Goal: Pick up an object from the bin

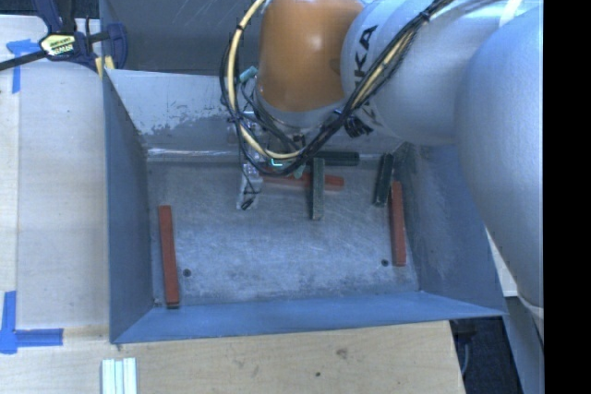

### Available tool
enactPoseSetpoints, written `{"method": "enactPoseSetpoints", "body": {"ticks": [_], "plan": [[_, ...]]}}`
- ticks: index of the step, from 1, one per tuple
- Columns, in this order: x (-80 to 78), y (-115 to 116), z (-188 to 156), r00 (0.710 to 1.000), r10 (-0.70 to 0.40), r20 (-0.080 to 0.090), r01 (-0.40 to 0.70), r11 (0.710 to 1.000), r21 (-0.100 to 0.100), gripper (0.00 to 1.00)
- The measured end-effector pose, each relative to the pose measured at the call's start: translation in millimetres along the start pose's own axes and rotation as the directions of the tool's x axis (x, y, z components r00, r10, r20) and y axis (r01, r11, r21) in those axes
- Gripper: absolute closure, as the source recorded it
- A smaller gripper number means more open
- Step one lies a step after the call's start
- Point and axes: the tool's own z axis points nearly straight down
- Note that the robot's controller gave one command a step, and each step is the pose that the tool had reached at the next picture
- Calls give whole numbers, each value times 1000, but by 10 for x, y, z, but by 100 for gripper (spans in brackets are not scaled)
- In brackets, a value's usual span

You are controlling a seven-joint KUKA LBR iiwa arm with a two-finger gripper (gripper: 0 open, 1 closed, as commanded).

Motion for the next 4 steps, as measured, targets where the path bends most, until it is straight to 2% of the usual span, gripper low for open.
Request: {"method": "enactPoseSetpoints", "body": {"ticks": [1,2,3,4], "plan": [[-187,-935,915,1000,-31,-1,31,1000,2,0],[-208,-884,863,999,-34,8,34,999,-1,100],[107,-1026,-396,998,-66,8,66,998,0,100],[132,-1215,-1201,925,-379,15,379,925,5,100]]}}
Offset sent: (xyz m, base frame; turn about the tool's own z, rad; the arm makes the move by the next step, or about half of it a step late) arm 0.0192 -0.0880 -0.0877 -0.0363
